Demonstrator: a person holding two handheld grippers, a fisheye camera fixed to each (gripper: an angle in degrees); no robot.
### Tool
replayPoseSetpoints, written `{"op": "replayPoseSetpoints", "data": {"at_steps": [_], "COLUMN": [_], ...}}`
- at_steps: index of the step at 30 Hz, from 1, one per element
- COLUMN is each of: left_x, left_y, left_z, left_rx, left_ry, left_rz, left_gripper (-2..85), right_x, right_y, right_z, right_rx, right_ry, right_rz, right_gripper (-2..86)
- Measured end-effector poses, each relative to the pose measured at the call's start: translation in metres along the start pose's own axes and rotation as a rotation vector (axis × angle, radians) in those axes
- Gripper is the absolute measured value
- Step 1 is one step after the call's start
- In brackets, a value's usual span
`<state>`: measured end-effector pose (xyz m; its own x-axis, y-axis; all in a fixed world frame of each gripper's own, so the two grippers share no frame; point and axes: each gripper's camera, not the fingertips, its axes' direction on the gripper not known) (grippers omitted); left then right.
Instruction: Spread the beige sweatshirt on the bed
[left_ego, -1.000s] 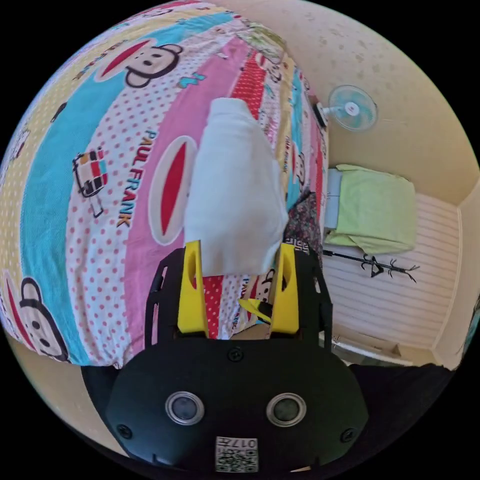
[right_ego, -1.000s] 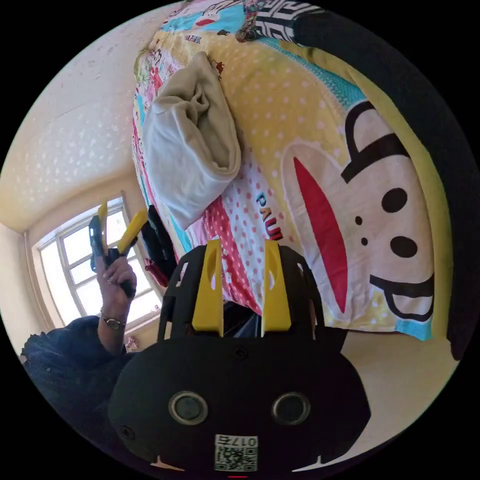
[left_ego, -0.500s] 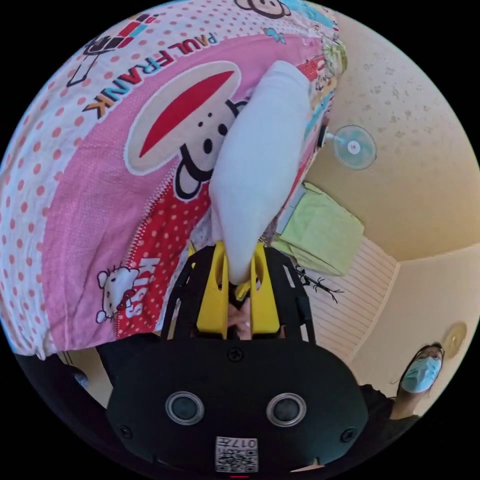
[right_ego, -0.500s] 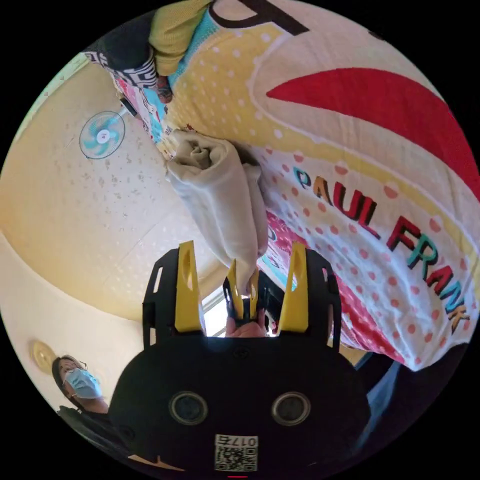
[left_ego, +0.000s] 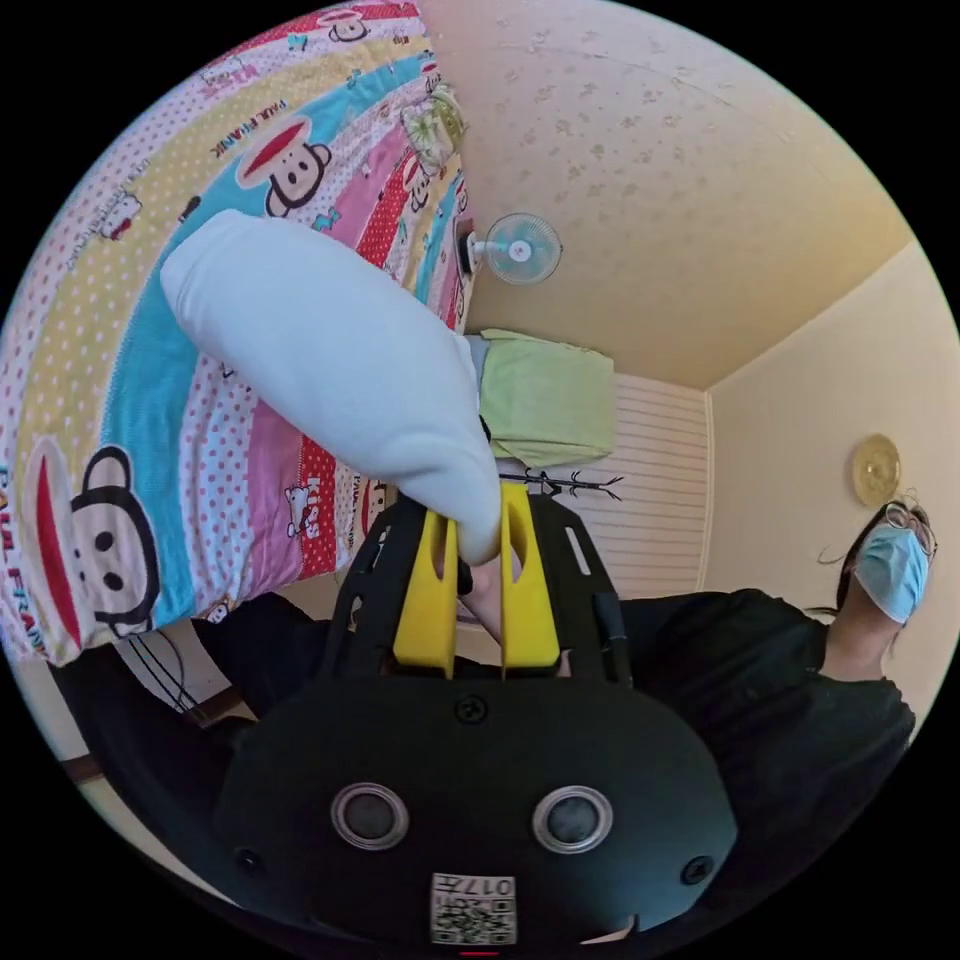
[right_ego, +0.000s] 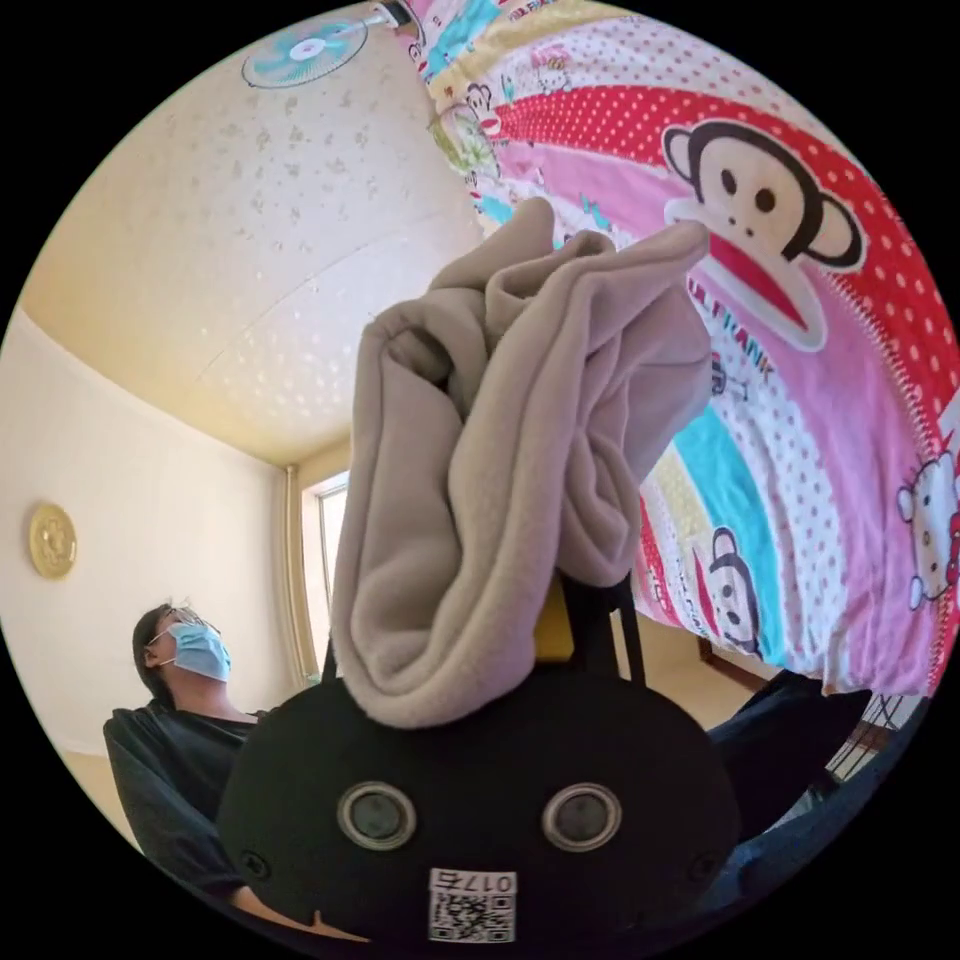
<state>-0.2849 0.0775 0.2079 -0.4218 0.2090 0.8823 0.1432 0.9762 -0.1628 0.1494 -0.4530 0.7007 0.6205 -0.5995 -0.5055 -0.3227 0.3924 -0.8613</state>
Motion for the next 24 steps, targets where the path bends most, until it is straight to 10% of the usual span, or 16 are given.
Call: {"op": "replayPoseSetpoints", "data": {"at_steps": [16, 24], "left_x": [0.033, -0.186], "left_y": [0.180, 0.257], "left_z": [-0.399, -0.362], "left_rx": [0.774, 0.556], "left_ry": [-0.397, -0.215], "left_rz": [0.201, -0.356], "left_gripper": [7.5, 1.9], "right_x": [0.070, 0.198], "right_y": [0.149, 0.173], "right_z": [0.558, 0.480], "right_rx": [-0.817, -0.807], "right_ry": [-0.026, 0.477], "right_rz": [-0.103, 0.081], "right_gripper": [12.1, 3.2]}}
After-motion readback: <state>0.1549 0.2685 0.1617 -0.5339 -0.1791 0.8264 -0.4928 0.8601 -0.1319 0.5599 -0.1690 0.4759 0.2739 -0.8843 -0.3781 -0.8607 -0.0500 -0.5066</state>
